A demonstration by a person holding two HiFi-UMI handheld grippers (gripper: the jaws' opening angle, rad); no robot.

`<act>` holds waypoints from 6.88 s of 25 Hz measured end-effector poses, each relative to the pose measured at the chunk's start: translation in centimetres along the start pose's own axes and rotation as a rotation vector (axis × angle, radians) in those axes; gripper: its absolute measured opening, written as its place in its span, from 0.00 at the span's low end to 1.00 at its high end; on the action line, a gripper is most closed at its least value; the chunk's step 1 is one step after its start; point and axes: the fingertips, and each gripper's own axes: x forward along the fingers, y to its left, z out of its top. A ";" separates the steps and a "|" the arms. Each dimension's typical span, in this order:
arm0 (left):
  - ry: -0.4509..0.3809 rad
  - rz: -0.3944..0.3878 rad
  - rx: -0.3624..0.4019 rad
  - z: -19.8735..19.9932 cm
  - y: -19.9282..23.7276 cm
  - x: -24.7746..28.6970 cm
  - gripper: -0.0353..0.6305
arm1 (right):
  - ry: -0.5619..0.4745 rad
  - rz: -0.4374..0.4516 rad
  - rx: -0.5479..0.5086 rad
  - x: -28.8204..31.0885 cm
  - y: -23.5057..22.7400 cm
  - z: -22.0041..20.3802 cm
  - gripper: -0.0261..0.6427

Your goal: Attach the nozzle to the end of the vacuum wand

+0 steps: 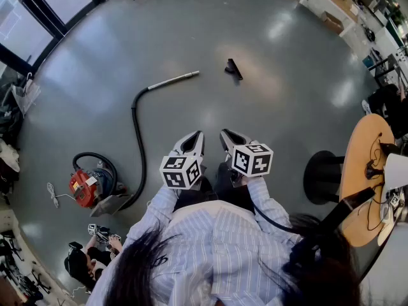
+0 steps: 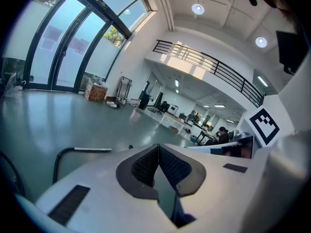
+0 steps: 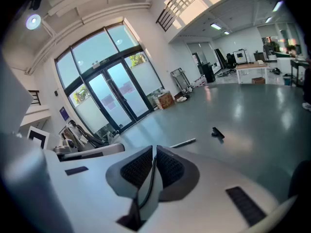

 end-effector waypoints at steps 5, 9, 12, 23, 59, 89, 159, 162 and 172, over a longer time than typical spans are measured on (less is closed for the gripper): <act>-0.002 -0.001 0.001 0.3 0.2 -0.1 0.06 | -0.004 -0.006 0.002 0.0 0.1 0.2 0.09; -0.001 -0.004 0.003 0.6 0.4 0.1 0.06 | -0.011 -0.012 0.000 0.2 0.0 0.6 0.09; 0.000 -0.005 0.011 0.8 0.7 0.1 0.06 | -0.015 -0.015 0.006 0.3 0.1 0.7 0.09; 0.052 -0.050 -0.054 0.7 1.9 -0.2 0.06 | -0.031 -0.004 0.064 1.6 0.4 0.6 0.09; 0.039 0.085 -0.176 12.6 5.9 22.7 0.06 | 0.107 0.094 0.075 14.3 -16.4 18.9 0.09; 0.242 0.020 -0.062 25.3 25.7 43.6 0.06 | 0.103 -0.024 0.217 37.2 -23.8 32.6 0.09; 0.853 0.013 0.579 -33.3 74.7 80.7 0.40 | 0.504 -0.474 -0.385 79.6 -82.6 -5.0 0.42; 0.844 -0.026 0.573 -33.0 74.9 81.0 0.40 | 0.585 -0.484 -0.507 80.6 -84.7 -5.3 0.43; 0.860 -0.071 0.560 -33.4 75.6 81.2 0.41 | 0.594 -0.372 -0.422 80.6 -85.8 -5.2 0.45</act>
